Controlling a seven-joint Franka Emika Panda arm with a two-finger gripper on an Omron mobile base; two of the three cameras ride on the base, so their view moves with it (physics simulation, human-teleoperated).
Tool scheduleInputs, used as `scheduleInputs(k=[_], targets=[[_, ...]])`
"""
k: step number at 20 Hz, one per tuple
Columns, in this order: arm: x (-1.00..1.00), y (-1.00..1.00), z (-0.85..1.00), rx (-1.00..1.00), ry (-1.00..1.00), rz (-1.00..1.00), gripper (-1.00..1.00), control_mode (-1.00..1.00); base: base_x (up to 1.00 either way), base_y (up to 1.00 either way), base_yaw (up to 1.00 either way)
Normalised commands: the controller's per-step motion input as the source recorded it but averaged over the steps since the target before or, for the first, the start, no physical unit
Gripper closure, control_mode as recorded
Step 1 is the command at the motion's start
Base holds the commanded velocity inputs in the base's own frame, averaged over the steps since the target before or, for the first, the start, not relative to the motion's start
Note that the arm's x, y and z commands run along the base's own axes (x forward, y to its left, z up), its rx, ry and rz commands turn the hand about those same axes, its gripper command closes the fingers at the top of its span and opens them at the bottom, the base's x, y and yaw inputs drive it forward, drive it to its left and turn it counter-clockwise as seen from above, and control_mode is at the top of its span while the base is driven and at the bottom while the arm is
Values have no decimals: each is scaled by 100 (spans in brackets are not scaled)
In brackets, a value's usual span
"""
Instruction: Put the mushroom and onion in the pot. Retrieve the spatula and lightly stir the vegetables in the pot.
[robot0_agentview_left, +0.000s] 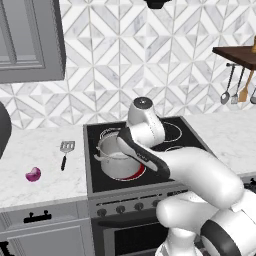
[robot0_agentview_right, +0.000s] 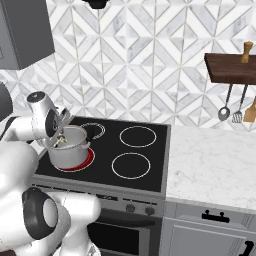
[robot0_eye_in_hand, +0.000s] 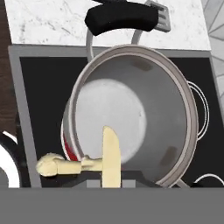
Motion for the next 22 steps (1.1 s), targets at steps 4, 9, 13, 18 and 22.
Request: scheduleInputs(k=[4,9,13,18,22], targets=[[45,4,-39,0,0,0,100,-100,0,0,0],[13,0,-3,0,0,0,-100,-100,0,0,0],[-7,11,34,0,0,0,-100,-100,0,0,0],[-75,22,99,1,0,0,-100,-100,0,0,0],[-100,59,59,8,9,-13,-100,-100,0,0,0]])
